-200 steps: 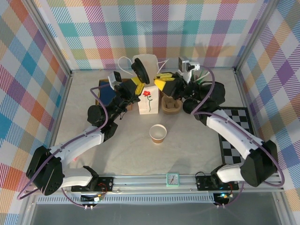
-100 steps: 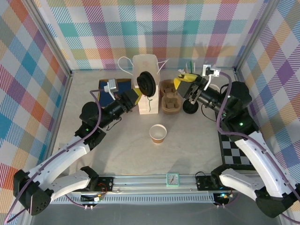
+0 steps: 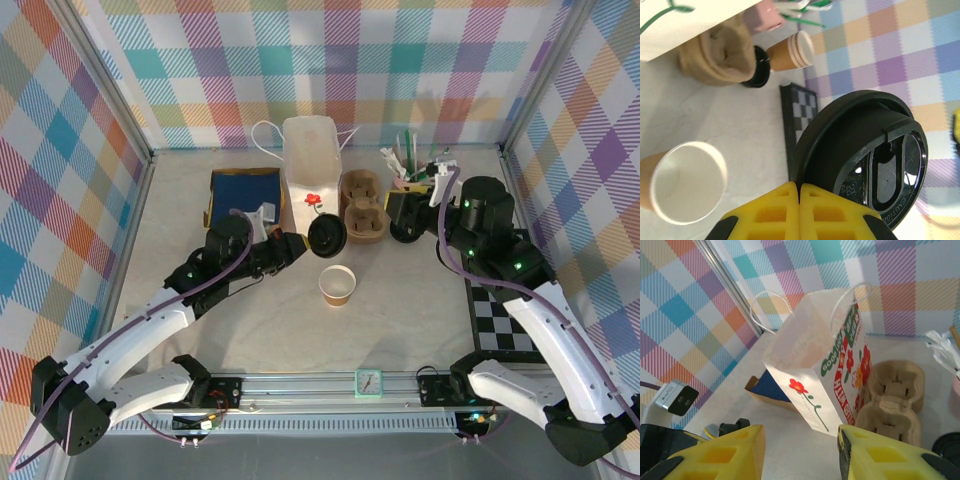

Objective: Pack the takeout coffee

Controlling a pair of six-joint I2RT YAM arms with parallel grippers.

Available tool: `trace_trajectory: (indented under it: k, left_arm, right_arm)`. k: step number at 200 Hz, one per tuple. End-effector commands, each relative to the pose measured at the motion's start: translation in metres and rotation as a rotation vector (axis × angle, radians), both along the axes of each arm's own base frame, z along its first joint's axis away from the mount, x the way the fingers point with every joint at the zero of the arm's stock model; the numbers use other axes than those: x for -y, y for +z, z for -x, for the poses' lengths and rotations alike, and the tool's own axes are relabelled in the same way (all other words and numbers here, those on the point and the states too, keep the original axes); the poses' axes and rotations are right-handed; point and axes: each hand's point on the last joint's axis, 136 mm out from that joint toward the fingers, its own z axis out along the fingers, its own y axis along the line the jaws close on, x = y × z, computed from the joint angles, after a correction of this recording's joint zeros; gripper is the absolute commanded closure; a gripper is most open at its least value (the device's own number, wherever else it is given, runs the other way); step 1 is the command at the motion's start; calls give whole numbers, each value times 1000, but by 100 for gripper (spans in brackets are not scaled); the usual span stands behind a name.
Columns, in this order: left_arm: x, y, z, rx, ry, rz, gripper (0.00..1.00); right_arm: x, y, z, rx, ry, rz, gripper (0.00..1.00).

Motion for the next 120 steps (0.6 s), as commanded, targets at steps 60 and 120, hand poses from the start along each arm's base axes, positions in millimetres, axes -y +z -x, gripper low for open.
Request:
trace_trajectory:
  k: [60,120]
  left_arm:
    - [-4,-86,18,-194,-48,-218,95]
    - [-2,-112,21,-248,-63,-323,96]
  right_arm:
    - [3,-30,-5,-66,-17,74,57]
    - [0,-40,-8,-93,-13,74,57]
